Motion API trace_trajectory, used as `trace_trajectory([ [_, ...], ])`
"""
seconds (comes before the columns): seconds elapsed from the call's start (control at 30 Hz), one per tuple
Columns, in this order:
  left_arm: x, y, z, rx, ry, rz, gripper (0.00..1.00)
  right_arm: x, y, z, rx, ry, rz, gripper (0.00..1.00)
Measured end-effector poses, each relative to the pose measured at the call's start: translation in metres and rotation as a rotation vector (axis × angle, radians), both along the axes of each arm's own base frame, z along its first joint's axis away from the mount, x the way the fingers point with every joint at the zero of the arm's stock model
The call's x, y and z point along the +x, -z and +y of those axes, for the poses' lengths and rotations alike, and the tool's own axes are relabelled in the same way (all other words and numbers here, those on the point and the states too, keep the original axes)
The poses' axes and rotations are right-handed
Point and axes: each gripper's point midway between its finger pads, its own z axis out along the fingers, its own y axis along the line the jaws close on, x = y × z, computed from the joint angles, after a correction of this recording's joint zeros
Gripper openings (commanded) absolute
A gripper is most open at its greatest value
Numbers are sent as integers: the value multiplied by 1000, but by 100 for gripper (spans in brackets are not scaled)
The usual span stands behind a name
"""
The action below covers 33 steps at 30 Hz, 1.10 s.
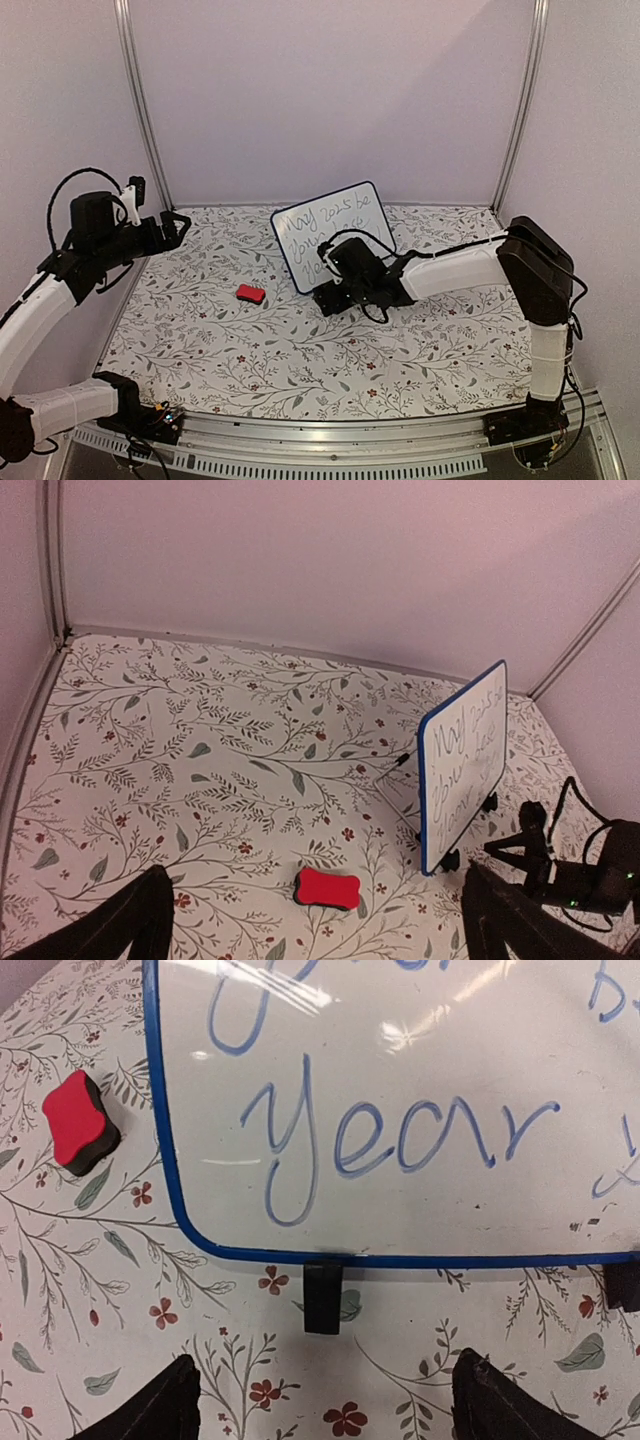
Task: Erase the whiteboard
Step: Move the whiteboard to the center of the board, then move the whiteboard eraser to the center of the board.
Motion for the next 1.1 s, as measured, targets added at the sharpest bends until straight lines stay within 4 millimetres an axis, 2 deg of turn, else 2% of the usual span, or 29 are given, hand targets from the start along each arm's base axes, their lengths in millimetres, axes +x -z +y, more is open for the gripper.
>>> trace_trajectory([
  [0.13,11,26,-7,4,-20,113,100,-7,-31,-11,31,-5,-33,93],
  [0.2,18,48,-22,18,-13,195,100,-10,-48,-18,48,2,-56,95],
  [0.3,15,83,-51,50,22,306,100,-14,-66,-30,62,19,-83,99],
  [0.6,16,153,-102,204,38,479,100,-30,-106,-79,67,93,-161,99],
  [0.73,20,192,-114,289,47,556,100,-37,-126,-102,88,128,-201,99],
  [0.87,22,225,-112,366,44,620,100,-44,-142,-123,127,163,-227,99],
  [0.97,26,232,-111,401,42,624,100,-49,-145,-136,144,186,-233,99],
  [1.1,40,224,-118,411,54,580,100,-53,-139,-143,145,198,-222,99],
])
